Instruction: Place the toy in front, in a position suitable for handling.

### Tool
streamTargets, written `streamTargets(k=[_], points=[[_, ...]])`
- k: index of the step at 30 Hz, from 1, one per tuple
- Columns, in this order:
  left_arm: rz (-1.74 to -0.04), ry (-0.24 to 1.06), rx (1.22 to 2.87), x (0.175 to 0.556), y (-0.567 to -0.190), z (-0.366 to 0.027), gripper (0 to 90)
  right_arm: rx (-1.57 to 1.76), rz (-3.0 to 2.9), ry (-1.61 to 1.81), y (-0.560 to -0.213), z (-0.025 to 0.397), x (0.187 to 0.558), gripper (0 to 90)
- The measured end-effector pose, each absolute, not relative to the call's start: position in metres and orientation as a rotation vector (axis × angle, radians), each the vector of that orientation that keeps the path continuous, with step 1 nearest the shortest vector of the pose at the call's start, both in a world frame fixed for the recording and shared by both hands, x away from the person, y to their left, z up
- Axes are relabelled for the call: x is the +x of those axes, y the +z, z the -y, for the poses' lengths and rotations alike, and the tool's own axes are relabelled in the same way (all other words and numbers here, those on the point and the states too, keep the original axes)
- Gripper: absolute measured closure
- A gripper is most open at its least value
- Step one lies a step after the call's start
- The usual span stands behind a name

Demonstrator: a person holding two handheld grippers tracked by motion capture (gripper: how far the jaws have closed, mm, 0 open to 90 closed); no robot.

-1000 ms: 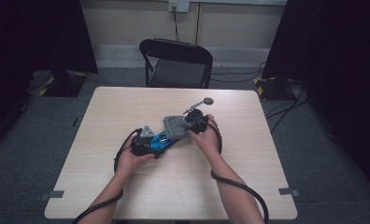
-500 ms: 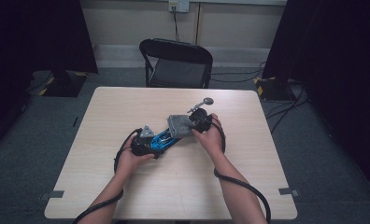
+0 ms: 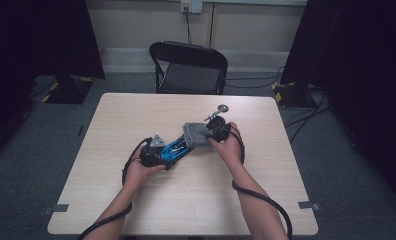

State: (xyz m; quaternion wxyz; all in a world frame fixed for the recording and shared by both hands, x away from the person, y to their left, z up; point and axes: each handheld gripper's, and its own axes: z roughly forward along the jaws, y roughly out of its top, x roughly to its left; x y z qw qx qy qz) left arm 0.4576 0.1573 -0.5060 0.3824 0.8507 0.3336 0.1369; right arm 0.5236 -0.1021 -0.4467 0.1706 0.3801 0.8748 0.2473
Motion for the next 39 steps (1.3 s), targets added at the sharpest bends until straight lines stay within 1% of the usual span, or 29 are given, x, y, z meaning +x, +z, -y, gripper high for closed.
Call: streamTargets(k=[39], points=[[-0.851, 0.35, 2.17, 0.458, -0.506, -0.157, 25.5, 1.122, -2.467, 0.682, -0.451, 0.121, 0.525, 74.4]])
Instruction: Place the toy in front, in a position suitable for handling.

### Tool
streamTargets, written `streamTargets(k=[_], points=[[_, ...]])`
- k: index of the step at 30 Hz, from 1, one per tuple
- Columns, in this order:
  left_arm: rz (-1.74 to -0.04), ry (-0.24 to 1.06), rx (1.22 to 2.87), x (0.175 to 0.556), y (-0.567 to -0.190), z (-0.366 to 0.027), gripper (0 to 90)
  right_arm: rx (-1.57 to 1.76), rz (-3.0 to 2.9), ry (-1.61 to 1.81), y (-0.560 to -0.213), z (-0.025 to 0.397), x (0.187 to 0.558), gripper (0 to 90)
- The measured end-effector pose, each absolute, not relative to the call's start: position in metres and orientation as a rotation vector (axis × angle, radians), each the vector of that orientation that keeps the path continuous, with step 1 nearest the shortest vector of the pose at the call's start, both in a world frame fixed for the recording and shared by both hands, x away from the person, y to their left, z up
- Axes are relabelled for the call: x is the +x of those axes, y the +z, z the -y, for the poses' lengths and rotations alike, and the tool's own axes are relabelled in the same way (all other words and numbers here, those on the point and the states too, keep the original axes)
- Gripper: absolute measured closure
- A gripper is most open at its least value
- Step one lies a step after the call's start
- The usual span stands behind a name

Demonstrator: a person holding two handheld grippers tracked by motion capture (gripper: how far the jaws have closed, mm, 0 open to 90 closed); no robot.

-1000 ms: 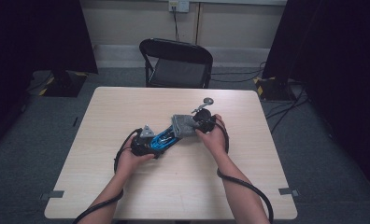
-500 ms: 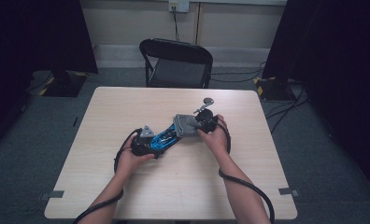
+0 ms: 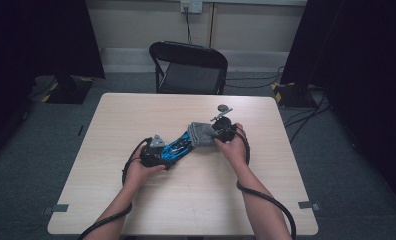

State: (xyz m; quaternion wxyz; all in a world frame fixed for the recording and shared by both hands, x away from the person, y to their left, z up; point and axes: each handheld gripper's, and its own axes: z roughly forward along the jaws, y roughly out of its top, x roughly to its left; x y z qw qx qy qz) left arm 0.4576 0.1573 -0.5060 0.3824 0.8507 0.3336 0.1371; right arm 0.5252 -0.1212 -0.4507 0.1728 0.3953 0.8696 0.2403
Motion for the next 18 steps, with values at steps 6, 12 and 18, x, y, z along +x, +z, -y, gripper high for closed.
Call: streamTargets(k=[6, 12, 18], points=[[-0.851, 0.35, 2.17, 0.458, -0.506, -0.157, 25.5, 1.124, -2.46, 0.679, -0.448, 0.124, 0.525, 74.4], [-0.851, 0.35, 2.169, 0.458, -0.506, -0.157, 25.5, 1.119, -2.45, 0.679, -0.445, 0.128, 0.525, 74.4], [-0.851, 0.349, 2.17, 0.458, -0.506, -0.157, 25.5, 1.122, -2.44, 0.685, -0.441, 0.133, 0.525, 74.4]])
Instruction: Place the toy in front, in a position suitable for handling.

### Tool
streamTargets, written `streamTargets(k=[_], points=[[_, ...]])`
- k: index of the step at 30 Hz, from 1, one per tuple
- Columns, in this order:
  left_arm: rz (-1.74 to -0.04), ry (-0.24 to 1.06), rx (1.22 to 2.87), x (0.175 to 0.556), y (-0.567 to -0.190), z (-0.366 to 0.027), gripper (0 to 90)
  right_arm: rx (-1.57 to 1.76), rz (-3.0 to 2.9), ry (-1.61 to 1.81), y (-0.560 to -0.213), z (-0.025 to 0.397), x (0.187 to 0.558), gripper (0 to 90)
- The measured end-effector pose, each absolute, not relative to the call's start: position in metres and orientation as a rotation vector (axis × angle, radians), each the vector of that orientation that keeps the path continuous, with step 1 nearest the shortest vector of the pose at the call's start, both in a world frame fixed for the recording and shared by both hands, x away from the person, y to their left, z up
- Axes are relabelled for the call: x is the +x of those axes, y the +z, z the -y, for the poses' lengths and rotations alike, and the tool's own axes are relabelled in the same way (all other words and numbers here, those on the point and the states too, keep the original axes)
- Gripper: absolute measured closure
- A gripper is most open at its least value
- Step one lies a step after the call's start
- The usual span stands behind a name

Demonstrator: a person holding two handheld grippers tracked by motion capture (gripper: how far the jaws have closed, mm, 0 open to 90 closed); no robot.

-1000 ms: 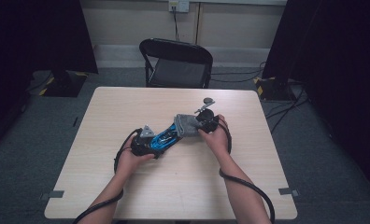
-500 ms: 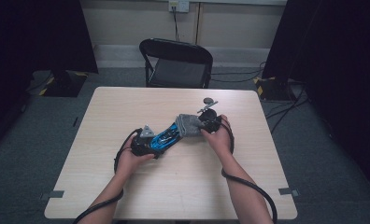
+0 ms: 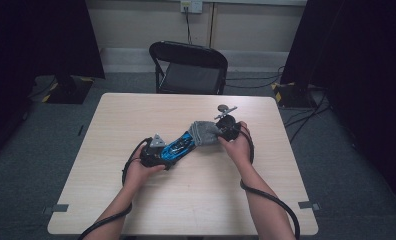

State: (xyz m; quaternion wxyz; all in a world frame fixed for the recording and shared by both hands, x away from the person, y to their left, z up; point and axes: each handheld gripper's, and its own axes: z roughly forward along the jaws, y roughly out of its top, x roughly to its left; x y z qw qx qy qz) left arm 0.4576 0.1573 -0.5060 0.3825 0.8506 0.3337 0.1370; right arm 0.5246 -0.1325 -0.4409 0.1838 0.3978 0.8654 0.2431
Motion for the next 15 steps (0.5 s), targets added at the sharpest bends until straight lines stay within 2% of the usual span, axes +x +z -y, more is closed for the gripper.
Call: streamTargets(k=[15], points=[[-0.851, 0.35, 2.17, 0.4576, -0.506, -0.1573, 25.5, 1.143, -2.423, 0.718, -0.434, 0.1366, 0.5242, 74.6]])
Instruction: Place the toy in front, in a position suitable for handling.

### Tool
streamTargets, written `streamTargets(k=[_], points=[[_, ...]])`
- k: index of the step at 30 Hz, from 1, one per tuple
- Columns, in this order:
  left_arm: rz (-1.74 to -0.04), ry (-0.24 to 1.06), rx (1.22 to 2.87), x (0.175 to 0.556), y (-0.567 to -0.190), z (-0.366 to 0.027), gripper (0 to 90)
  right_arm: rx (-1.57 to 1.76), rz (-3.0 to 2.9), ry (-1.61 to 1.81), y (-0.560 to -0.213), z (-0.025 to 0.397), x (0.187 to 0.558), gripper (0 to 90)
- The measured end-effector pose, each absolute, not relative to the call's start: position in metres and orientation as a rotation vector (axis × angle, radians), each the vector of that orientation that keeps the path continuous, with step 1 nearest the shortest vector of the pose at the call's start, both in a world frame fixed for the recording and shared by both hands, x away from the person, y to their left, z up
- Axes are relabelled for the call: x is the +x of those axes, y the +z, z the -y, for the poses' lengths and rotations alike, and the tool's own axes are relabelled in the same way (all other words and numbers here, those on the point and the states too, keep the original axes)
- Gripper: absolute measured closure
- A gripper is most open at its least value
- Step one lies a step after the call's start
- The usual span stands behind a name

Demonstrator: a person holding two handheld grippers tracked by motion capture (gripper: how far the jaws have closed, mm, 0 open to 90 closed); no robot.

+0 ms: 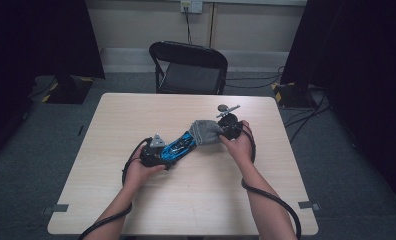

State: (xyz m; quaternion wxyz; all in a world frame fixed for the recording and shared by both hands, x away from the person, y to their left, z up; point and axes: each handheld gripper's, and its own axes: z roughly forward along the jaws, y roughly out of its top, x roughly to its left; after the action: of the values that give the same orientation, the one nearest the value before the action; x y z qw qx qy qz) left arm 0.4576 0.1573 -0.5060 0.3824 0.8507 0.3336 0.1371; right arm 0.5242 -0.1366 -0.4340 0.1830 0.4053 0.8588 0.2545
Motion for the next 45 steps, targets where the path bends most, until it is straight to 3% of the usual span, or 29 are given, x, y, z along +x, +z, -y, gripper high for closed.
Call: streamTargets(k=[16, 37, 45], points=[[-0.848, 0.349, 2.171, 0.458, -0.506, -0.157, 25.6, 1.124, -2.385, 0.682, -0.425, 0.138, 0.524, 75.1], [-0.847, 0.347, 2.171, 0.457, -0.506, -0.157, 25.6, 1.154, -2.4, 0.604, -0.445, 0.142, 0.527, 75.4], [-0.847, 0.346, 2.17, 0.458, -0.506, -0.157, 25.6, 1.216, -2.375, 0.601, -0.448, 0.161, 0.527, 75.5]])
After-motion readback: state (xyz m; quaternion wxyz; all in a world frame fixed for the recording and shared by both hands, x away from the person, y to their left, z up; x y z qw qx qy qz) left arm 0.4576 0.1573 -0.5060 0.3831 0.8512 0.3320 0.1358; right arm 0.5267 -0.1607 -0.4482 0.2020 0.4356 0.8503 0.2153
